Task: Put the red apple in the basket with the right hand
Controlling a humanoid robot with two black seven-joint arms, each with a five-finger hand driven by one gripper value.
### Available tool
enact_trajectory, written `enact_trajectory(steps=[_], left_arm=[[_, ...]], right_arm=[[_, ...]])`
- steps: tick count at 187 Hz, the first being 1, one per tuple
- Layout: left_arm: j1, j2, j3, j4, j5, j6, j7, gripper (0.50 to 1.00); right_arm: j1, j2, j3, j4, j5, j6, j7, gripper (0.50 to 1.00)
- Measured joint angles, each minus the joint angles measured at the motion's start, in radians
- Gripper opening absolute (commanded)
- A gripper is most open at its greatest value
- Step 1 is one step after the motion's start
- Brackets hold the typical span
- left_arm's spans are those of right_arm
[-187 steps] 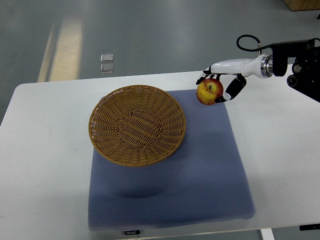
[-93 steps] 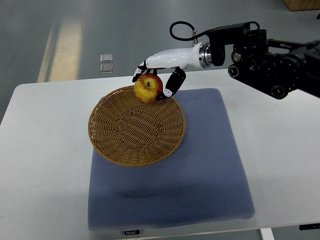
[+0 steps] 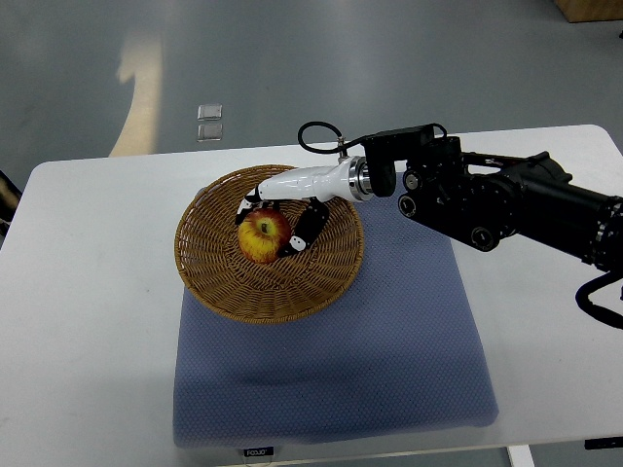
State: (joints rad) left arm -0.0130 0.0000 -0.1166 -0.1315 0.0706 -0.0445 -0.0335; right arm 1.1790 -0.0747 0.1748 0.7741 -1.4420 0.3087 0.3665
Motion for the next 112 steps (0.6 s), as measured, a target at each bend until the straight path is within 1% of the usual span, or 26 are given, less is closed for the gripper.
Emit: enact_trajectory(steps=[5, 14, 15, 28, 31, 41, 42, 47, 54, 55, 56, 58, 112], left_arm=[[0.000, 0.000, 0.000, 0.000, 0.000, 0.000, 0.000, 1.000], [0.000, 0.000, 0.000, 0.000, 0.000, 0.000, 0.000, 1.000], [0.000, 0.000, 0.000, 0.000, 0.000, 0.000, 0.000, 1.000], [0.000, 0.000, 0.000, 0.000, 0.000, 0.000, 0.000, 1.000], [0.000, 0.000, 0.000, 0.000, 0.000, 0.000, 0.000, 1.000], [0.000, 0.000, 0.000, 0.000, 0.000, 0.000, 0.000, 1.000], [0.000, 0.000, 0.000, 0.000, 0.000, 0.000, 0.000, 1.000], [0.000, 0.000, 0.000, 0.000, 0.000, 0.000, 0.000, 1.000], [0.000, 0.000, 0.000, 0.000, 0.000, 0.000, 0.000, 1.000], [0.000, 0.000, 0.000, 0.000, 0.000, 0.000, 0.000, 1.000], [0.000, 0.000, 0.000, 0.000, 0.000, 0.000, 0.000, 1.000], [0.000, 0.000, 0.000, 0.000, 0.000, 0.000, 0.000, 1.000], [0.000, 0.000, 0.000, 0.000, 0.000, 0.000, 0.000, 1.000]], right_arm=[[-0.003, 0.001, 0.000, -0.002, 0.000, -0.002, 0.000, 0.727], [-0.009, 0.002, 0.001, -0.004, 0.000, -0.004, 0.000, 0.727], [-0.010, 0.002, 0.001, -0.005, 0.000, -0.004, 0.000, 0.756], [-0.017, 0.005, 0.001, -0.007, 0.000, -0.006, 0.000, 0.764], [-0.018, 0.006, 0.001, -0.007, 0.000, -0.007, 0.000, 0.772], [-0.021, 0.008, 0.002, -0.008, 0.000, -0.008, 0.000, 0.772], [-0.021, 0.008, 0.002, -0.008, 0.000, -0.008, 0.000, 0.797], [-0.021, 0.008, 0.002, -0.008, 0.000, -0.008, 0.000, 0.809], [-0.022, 0.008, 0.003, -0.008, 0.001, -0.012, 0.000, 0.850], [-0.022, 0.009, 0.003, -0.009, 0.001, -0.012, 0.000, 0.850], [-0.022, 0.009, 0.003, -0.009, 0.001, -0.013, 0.000, 0.862], [-0.022, 0.009, 0.003, -0.009, 0.001, -0.015, 0.000, 0.866], [-0.024, 0.009, 0.003, -0.009, 0.005, -0.028, 0.000, 0.876]])
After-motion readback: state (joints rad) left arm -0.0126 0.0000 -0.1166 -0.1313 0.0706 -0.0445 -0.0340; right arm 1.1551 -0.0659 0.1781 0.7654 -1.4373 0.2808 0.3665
